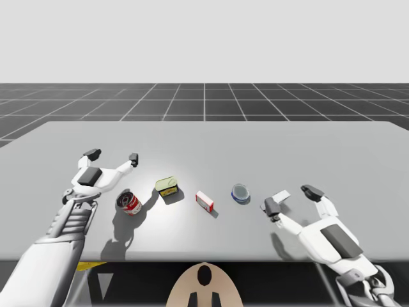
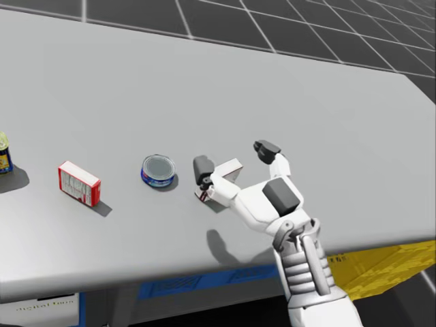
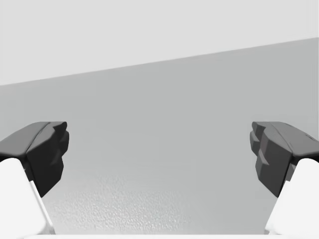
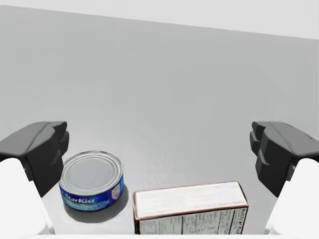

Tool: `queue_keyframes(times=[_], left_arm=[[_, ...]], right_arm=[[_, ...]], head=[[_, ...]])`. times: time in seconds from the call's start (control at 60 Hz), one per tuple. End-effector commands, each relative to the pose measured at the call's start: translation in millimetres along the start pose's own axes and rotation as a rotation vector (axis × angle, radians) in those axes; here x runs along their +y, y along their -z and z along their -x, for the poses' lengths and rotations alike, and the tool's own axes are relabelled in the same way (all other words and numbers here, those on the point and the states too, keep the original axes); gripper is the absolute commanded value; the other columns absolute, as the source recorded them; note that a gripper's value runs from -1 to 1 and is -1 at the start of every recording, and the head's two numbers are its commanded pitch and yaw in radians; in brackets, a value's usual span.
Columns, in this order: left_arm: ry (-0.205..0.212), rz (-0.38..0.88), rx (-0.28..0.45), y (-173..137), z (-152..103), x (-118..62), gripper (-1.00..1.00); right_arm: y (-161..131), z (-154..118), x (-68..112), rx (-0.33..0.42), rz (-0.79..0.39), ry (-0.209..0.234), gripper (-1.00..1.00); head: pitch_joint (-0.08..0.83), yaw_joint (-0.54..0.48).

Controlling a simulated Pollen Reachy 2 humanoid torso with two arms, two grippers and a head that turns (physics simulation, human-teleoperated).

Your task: Grasp the pudding box and hold it up.

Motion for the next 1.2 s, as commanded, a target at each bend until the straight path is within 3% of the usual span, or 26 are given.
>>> queue_keyframes(times=[0.017, 0.267, 0.467, 0.683, 0.883, 1.2], left_arm=[[0.003, -0.002, 0.002, 0.6, 1.3, -0.6, -1.0], [0.01, -0.005, 0.006, 1.2, 3.2, -1.8, -1.0], [0.015, -0.007, 0.005, 1.2, 4.0, -1.8, -1.0], [0.017, -0.009, 0.002, 1.4, 4.1, -1.6, -1.0], [0.021, -0.006, -0.001, 1.6, 4.4, -2.0, -1.0], [0.029, -0.001, -0.003, 2.3, 5.6, -3.7, -1.0]], right_arm=[[-12.8, 24.4, -1.1, 0.026, 0.013, 0.017, -1.0], [-10.4, 66.2, -13.4, 0.09, 0.048, 0.027, -1.0], [3.5, 84.4, -16.7, 0.121, 0.046, 0.019, -1.0], [21.2, 86.3, -23.6, 0.13, 0.064, -0.012, -1.0], [36.8, 89.2, -31.8, 0.163, 0.075, -0.015, -1.0], [48.2, 88.5, -31.2, 0.171, 0.061, -0.039, -1.0]], head=[[0.685, -0.4], [0.691, -0.4], [0.694, -0.4], [0.694, -0.4], [0.697, -0.4], [0.694, -0.4]])
